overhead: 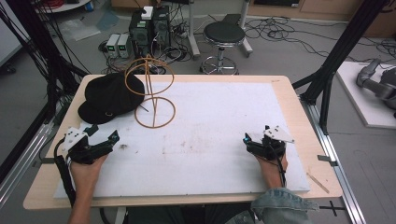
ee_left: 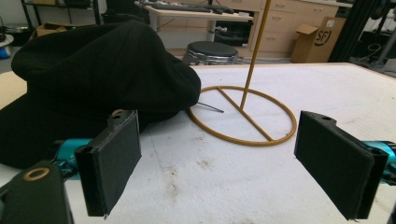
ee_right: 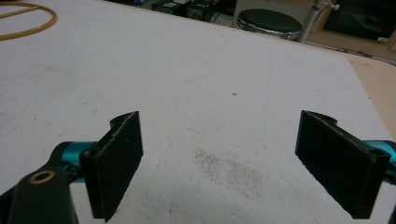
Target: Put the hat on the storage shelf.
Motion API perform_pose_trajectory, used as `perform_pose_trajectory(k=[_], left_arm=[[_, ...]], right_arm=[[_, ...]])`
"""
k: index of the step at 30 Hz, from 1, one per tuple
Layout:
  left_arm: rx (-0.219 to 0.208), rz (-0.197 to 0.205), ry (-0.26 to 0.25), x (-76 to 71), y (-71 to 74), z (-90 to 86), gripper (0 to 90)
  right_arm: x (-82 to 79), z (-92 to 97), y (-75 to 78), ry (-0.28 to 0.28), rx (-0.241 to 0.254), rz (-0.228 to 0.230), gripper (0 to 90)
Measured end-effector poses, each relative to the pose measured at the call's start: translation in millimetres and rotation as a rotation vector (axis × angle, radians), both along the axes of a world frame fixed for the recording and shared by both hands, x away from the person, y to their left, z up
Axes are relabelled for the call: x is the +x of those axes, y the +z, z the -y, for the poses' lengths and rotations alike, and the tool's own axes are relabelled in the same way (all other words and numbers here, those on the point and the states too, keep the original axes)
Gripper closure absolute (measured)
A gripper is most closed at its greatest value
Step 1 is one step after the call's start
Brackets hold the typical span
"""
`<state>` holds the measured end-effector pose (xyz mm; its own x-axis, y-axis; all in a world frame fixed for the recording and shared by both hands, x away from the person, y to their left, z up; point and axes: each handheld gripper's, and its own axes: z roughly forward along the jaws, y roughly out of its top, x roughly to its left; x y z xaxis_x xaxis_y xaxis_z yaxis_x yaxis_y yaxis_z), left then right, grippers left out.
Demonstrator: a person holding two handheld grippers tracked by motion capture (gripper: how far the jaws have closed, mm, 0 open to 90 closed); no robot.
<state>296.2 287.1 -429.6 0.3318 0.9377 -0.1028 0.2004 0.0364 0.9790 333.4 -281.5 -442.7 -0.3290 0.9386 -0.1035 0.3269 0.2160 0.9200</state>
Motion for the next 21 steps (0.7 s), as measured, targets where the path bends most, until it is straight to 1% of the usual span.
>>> perform_pose_trajectory(k=[2,4,7,10,14,20,21], left_arm=[[0.001,-0.001,0.002,0.1,-0.4,0.9,15.0],[0.011,-0.008,0.004,0.3,-0.8,0.4,15.0],[-0.002,-0.012,0.007,1.1,-1.7,-1.0,15.0],[0.008,-0.012,0.007,0.9,-2.1,-1.9,15.0],[0.009,-0.011,0.009,0.8,-2.1,-1.8,15.0],[-0.001,-0.015,0.005,1.5,-2.3,-1.0,15.0],[0.003,-0.016,0.005,1.4,-2.3,-0.9,15.0]], right_arm=[[-0.3,0.0,0.2,0.002,0.003,0.0,14.9],[-0.5,0.3,0.4,0.002,0.004,-0.002,14.9],[-0.4,0.1,0.3,0.003,0.003,-0.001,14.9],[-0.6,-1.3,0.2,0.006,0.0,-0.003,14.9],[-0.3,-1.5,0.3,0.005,-0.003,-0.003,14.9],[-0.3,-1.1,0.2,0.002,-0.002,-0.005,14.9],[0.0,-1.0,0.1,0.004,-0.003,-0.003,14.9]])
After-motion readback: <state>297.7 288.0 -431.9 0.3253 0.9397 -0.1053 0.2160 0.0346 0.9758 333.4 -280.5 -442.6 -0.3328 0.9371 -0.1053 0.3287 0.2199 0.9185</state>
